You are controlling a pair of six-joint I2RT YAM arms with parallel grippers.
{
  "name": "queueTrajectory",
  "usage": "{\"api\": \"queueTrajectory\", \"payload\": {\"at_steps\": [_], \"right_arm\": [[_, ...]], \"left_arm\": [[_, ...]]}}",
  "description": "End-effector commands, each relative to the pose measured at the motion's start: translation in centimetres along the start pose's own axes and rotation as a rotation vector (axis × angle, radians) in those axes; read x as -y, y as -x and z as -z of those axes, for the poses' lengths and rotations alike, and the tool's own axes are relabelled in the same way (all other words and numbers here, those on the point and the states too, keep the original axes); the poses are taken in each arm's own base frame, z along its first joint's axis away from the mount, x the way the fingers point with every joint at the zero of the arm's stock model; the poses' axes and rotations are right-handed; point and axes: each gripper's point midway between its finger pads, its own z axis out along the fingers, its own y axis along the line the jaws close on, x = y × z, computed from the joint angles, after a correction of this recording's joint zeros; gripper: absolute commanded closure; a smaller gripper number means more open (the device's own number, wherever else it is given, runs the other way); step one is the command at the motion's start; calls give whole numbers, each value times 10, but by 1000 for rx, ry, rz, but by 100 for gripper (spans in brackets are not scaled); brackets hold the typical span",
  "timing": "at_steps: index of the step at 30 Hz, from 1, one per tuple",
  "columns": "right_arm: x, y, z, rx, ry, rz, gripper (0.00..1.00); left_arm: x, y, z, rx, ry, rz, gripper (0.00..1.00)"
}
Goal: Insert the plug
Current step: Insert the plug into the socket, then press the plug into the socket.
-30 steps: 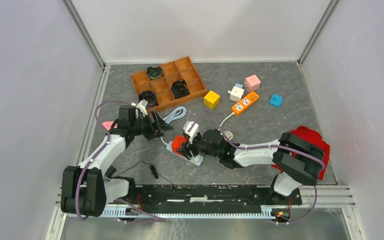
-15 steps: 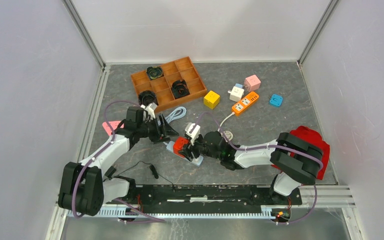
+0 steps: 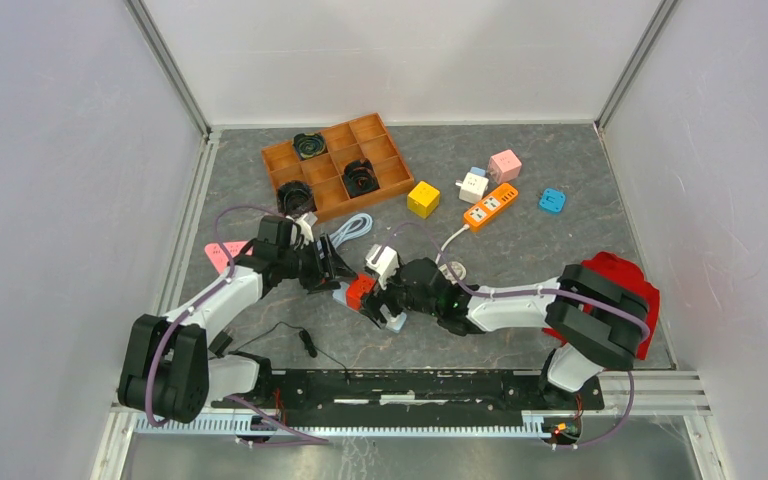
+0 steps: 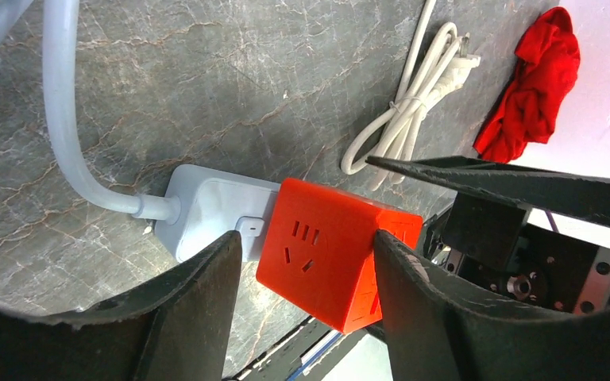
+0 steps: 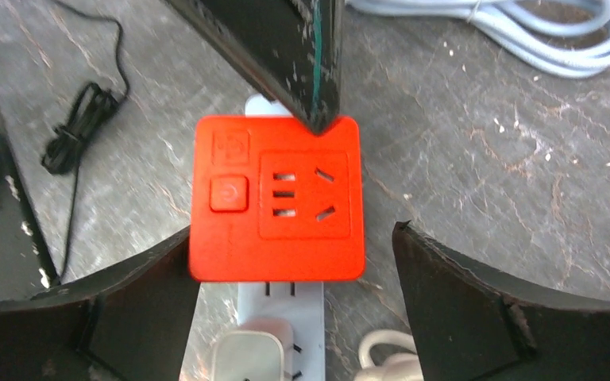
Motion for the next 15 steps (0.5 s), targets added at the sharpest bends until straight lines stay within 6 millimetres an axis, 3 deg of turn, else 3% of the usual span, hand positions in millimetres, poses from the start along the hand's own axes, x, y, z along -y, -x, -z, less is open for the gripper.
{"api": "queueTrajectory", "payload": {"at_steps": [1,6,10,12,15], "right_arm": [[5,22,8,-3,-27,6,6],[4,52,16,41,-30,-12,5],[0,72,21,81,-16,-21,11],[1,77,21,90,-17,-20,17],[4,80,18,90,-35,-5,37]], "left_arm": [[9,14,3,31,-1,-32,32],[13,18,4,39,-5,-50,32],[14,20,5,41,-2,-59,32],[14,20,5,37,-1,-60,33],[15,19,5,29,-8,-62,35]]}}
